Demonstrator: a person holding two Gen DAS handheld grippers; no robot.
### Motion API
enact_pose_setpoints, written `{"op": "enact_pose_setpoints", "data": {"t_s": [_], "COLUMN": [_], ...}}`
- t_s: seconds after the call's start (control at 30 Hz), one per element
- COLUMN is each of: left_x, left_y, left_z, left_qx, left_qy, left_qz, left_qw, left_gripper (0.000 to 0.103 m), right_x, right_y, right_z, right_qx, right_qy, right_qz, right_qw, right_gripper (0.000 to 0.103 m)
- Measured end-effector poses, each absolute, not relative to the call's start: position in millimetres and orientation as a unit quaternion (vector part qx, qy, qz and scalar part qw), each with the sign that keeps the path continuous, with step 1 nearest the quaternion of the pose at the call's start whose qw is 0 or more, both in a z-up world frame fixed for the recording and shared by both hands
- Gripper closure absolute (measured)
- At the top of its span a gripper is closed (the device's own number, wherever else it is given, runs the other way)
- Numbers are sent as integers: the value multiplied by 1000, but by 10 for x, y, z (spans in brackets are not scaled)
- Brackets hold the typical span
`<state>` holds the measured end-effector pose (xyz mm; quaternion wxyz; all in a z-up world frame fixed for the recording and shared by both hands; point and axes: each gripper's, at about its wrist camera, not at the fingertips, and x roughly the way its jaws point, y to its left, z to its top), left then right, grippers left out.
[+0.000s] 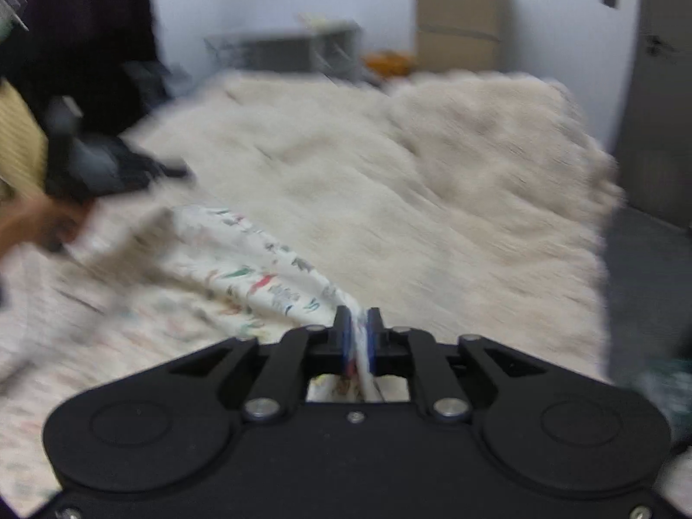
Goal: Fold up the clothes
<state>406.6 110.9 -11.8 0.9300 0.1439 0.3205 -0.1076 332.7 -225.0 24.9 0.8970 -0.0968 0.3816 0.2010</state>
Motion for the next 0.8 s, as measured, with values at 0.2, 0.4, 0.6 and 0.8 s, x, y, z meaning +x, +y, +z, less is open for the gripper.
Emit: {"op": "enact_pose_setpoints", "data": {"t_s": [0.2,0.4,0.6,0.8], "left_x": [3672,2867,2561,3039], "left_y": [2486,4319,4784,4634], "left_z": [-233,-556,-1049,-1286], "left_qx": [-3,-161,-300,-309], "left_qy": [356,390,393,414], "left_qz": [-27,114,-15,-8], "left_qw": [934,899,869,856], "left_gripper": [41,32,26,96], "right_x": [2695,1818,1515,1693], "right_y": [-2477,-2569,-2622,-2573], "right_z": [345,267,158,98], "right_qx": [-59,-18,-14,-23], "right_qy": [325,278,282,299], "right_qz": [182,209,205,175], "right_qw": [926,937,937,938], "right_gripper": [55,52,52,52]}}
